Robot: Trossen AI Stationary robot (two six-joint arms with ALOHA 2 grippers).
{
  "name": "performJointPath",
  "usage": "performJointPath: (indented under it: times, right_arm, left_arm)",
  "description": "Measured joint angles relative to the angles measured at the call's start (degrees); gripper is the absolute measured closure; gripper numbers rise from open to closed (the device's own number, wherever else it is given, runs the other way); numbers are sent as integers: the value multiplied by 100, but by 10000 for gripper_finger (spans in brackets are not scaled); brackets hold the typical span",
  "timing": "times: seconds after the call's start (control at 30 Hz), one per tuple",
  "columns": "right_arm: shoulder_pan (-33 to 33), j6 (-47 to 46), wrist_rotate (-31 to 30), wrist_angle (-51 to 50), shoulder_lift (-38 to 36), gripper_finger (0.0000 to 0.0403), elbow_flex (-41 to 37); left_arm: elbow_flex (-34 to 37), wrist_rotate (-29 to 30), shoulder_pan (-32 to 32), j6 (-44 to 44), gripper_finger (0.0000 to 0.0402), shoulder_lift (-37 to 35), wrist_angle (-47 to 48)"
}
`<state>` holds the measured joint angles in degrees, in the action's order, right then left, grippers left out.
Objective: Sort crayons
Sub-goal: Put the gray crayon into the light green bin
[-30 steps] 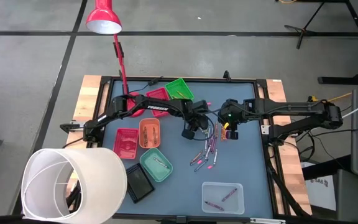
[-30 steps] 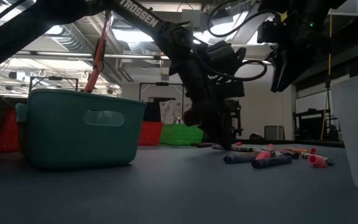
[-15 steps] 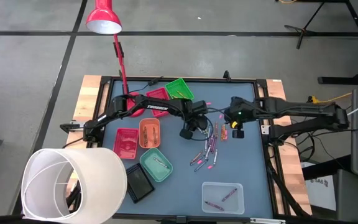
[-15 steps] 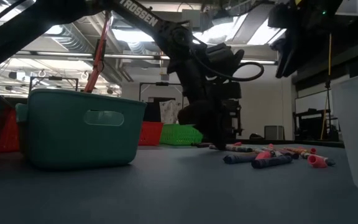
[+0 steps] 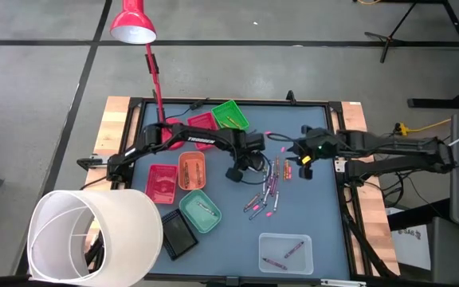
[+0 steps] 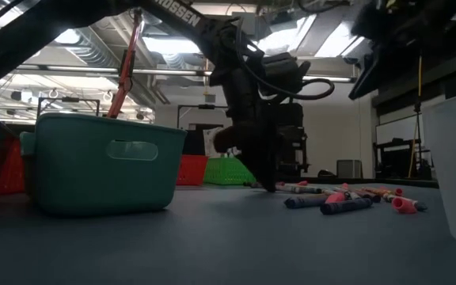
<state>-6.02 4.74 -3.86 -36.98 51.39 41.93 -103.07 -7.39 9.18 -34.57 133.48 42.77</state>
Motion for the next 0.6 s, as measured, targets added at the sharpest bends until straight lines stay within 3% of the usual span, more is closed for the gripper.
performJointPath:
  times: [0.33, 0.6]
  right_arm:
    - [0, -174, 52, 1642, -26, 269, -1093]
    - [0, -183, 51, 1963, -24, 269, -1493]
  left_arm:
    - [-14, 129, -156, 601, 378, -35, 91]
    - [-400, -138, -423, 617, 379, -110, 954]
